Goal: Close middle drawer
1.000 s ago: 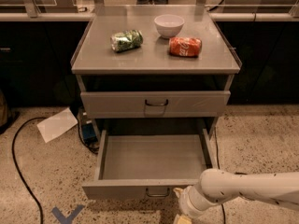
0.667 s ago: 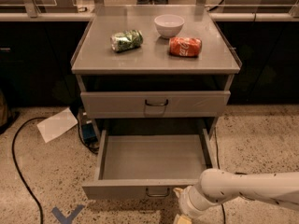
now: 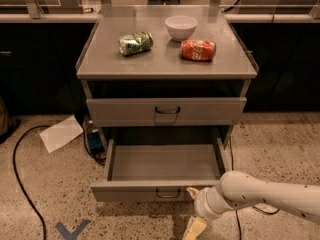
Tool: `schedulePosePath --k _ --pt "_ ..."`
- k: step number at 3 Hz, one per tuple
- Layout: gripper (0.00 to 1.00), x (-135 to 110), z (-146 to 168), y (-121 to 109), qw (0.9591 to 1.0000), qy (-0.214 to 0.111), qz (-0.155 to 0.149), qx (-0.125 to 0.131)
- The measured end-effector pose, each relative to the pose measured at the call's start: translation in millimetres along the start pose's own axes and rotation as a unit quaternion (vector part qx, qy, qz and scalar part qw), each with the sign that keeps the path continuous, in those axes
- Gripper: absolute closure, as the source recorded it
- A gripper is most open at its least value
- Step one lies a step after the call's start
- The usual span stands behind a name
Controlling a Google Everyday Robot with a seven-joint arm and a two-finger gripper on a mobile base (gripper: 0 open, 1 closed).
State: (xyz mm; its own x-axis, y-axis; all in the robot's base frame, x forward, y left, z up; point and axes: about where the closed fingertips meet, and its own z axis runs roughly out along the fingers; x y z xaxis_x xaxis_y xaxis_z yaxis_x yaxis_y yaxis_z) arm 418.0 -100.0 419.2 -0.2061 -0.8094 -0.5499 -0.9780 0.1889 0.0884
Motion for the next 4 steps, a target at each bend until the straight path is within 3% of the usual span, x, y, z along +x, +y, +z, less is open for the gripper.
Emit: schedulePosePath --k 1,2,3,4 --pt "0.00 0 0 0 1.0000 0.000 0.000 0.000" --pt "0.00 5 11 -1 0.9996 -0.022 0.005 -0.014" --pt "0.00 9 26 -14 0.9991 -0.028 0.008 -0.031" --pt "0.00 6 32 -38 0.9996 -0.010 -0.002 -0.026"
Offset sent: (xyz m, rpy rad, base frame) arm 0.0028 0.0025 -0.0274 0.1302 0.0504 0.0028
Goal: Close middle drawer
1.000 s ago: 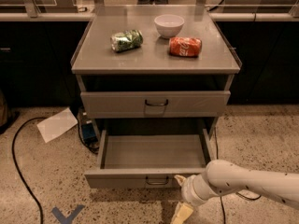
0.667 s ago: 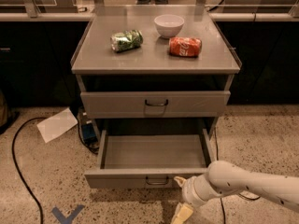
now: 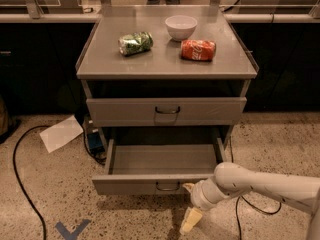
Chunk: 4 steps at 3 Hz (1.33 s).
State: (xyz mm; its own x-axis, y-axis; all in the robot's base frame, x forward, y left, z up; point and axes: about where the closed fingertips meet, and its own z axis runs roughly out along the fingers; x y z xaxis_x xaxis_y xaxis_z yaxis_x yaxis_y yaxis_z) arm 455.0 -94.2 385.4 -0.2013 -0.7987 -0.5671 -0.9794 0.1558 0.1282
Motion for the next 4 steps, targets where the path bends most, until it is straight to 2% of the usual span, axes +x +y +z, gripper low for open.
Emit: schedulePosePath --k 1,3,4 --pt "0.00 -10 -1 -14 0.9993 0.021 -0.021 0.025" --pt "0.00 6 0 -39 0.9991 0.028 -0.015 0.027" --pt "0.00 1 -22 -62 0.9974 0.036 -0.027 0.057"
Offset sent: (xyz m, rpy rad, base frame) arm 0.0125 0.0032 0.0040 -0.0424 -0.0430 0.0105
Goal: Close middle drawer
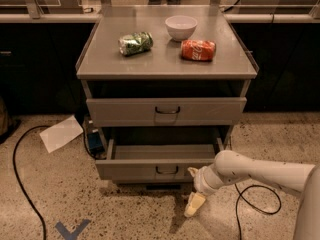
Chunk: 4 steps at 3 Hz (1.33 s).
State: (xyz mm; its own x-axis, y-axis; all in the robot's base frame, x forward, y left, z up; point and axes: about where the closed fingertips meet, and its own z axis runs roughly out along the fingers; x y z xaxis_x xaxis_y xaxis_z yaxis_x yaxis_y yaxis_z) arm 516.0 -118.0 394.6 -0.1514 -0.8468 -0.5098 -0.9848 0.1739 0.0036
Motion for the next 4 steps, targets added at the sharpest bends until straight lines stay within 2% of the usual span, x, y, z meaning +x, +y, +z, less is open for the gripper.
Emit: schedulePosePath --k 1,2,3,4 --pt "0.00 0 0 0 1.0000 0.000 0.000 0.000" --pt "0.00 8 -8 -17 0.9999 0.003 0.004 0.009" --pt "0.00 21 -35 -104 0.9974 0.009 0.014 0.070" --pt "0.00 24 -24 -109 0.9980 0.004 0.015 0.062"
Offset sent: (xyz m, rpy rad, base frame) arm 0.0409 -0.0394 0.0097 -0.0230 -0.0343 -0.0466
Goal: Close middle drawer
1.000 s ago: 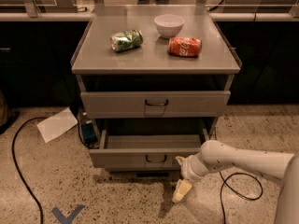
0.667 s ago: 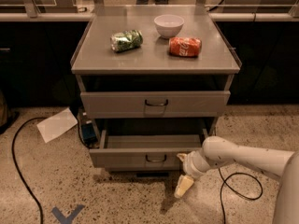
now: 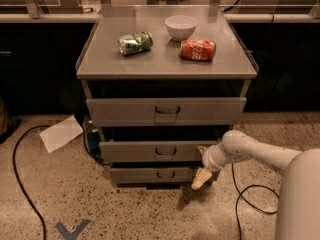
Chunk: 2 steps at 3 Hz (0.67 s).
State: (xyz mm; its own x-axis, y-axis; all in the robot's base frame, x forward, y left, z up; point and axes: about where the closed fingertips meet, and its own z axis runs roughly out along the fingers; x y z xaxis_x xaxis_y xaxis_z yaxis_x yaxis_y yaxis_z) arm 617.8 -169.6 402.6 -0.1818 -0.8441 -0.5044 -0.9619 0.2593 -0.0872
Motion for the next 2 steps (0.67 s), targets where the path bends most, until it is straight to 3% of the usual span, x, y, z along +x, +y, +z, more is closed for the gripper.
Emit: schedulePosePath --k 2 --pt "0.00 0 1 -43 0.9997 0.000 0.001 0.024"
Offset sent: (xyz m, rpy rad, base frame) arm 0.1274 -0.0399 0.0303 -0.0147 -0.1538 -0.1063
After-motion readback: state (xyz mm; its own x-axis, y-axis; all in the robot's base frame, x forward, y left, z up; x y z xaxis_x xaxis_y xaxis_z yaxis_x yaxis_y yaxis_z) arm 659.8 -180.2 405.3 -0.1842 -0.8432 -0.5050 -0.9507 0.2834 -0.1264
